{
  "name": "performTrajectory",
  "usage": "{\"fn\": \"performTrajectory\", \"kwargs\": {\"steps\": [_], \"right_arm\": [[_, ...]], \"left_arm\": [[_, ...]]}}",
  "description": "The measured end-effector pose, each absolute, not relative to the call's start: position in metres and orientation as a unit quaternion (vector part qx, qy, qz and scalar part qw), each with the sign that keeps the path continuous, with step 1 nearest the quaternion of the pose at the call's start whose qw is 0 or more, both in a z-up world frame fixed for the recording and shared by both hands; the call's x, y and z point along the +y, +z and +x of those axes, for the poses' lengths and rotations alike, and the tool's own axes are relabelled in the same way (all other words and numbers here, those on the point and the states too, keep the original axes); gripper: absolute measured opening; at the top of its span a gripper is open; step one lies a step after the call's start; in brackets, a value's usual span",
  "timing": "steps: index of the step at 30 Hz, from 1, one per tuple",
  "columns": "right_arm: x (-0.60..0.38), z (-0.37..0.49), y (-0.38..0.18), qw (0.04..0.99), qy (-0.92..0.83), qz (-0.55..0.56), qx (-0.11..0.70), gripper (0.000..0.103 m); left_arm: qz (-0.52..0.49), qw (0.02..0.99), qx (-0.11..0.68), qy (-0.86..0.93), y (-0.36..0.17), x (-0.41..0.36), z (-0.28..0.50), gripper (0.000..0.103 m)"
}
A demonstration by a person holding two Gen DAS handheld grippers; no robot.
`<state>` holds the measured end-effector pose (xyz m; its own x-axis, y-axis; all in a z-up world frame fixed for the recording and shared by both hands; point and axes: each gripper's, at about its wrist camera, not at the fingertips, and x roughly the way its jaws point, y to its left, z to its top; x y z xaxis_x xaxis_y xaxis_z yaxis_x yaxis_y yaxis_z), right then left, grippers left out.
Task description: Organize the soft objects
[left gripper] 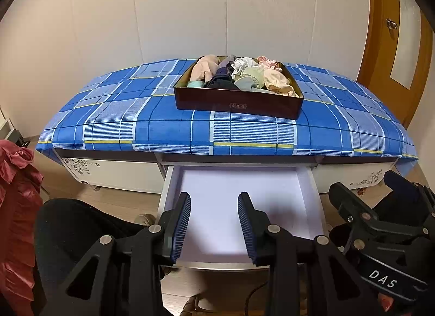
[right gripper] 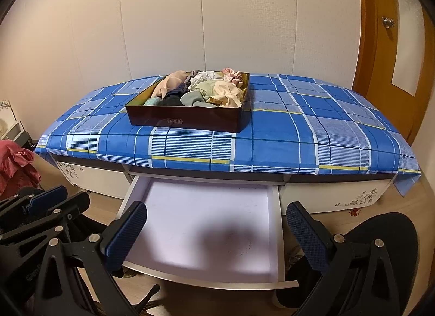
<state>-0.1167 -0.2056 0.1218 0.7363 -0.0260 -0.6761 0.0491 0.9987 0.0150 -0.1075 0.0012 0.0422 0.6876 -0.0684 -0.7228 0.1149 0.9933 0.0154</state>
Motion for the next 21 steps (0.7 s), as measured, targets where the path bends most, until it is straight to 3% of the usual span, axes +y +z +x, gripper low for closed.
{"fn": "performTrajectory", "kwargs": {"steps": [21], "right_arm": [[-0.203,-0.1164,0.1213,0.931,-0.019,0.016,0.364,0.103]], "left_arm": [[0.028,0.907,0.418,-0.05,0.0356,0.0025,-0.103,0.036]]}}
